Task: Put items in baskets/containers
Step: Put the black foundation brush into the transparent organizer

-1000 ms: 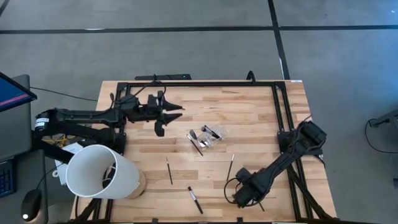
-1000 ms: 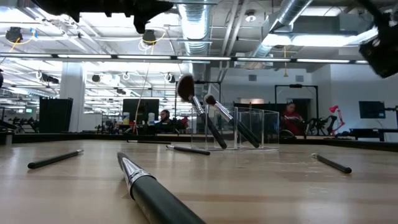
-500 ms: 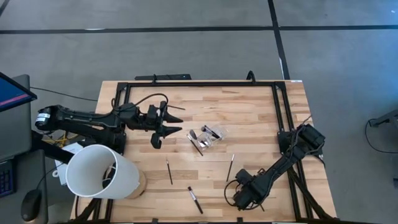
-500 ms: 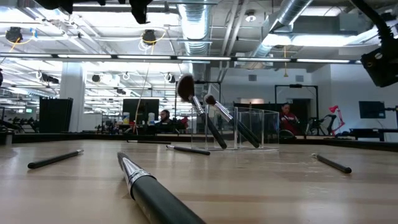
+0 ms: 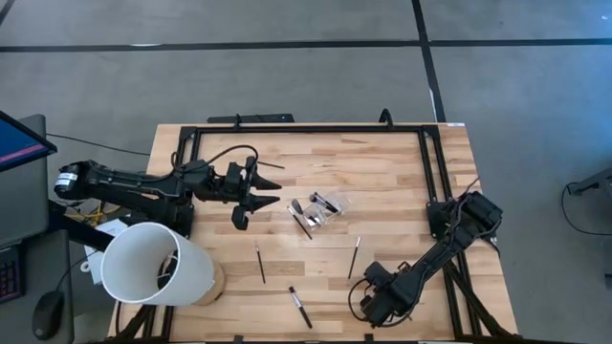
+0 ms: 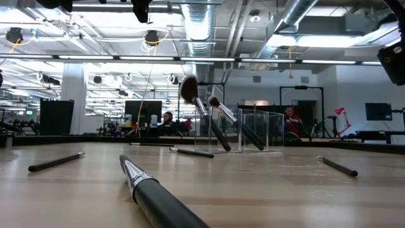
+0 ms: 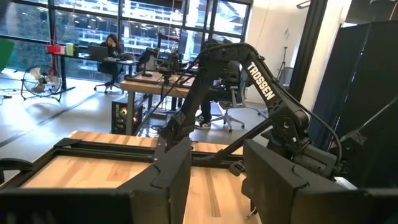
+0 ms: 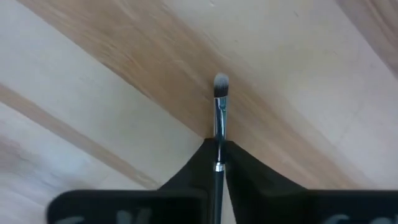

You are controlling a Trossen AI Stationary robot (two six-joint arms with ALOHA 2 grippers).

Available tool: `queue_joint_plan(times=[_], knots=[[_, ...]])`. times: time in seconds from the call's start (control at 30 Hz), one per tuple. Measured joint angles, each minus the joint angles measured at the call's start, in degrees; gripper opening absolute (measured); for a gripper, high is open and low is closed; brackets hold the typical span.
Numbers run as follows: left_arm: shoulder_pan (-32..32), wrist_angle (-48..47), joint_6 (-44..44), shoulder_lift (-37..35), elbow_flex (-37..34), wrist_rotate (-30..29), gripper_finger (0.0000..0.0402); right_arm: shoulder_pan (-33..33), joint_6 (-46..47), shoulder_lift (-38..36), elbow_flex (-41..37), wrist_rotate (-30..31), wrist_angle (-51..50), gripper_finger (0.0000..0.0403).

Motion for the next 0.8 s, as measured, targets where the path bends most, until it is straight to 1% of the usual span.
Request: queue_joint_plan(times=[0.1, 0.27, 0.33, 0.43, 0.5, 0.57, 0.7, 0.8], knots=[[-0.06, 0.00, 0.00, 0.00, 0.00, 0.00, 0.0144, 0.02, 0.52, -0.15, -1.70, -0.04, 1.69, 0.0007], [-0.15, 0.00, 0.00, 0.00, 0.00, 0.02, 0.0144, 0.07, -0.29, -0.38, -2.96, -0.03, 2.80, 0.0033], [-0.15, 0.00, 0.00, 0.01, 0.00, 0.00, 0.0144, -0.11, -1.33, -0.41, -2.92, -0.10, 2.29, 0.0037], [-0.15, 0.00, 0.00, 0.02, 0.00, 0.00, 0.0144, -0.13, -3.44, -0.37, -1.86, 0.75, 0.74, 0.0023], [-0.15, 0.00, 0.00, 0.02, 0.00, 0.01, 0.0144, 0.04, -4.84, -0.83, -0.82, 2.73, -0.55, 0.0009], [-0.15, -0.02, 0.00, 0.02, 0.00, 0.00, 0.0144, 0.17, -5.44, -1.12, -0.34, 4.98, -2.21, 0.0008], [-0.15, -0.04, -0.01, 0.02, 0.00, 0.02, 0.0144, 0.82, -5.57, -2.82, 0.19, 13.41, -3.55, 0.0014], [-0.15, -0.07, -0.02, 0.02, 0.00, 0.00, 0.0144, 1.59, -5.20, -4.00, 0.04, 20.40, -5.84, 0.0006]])
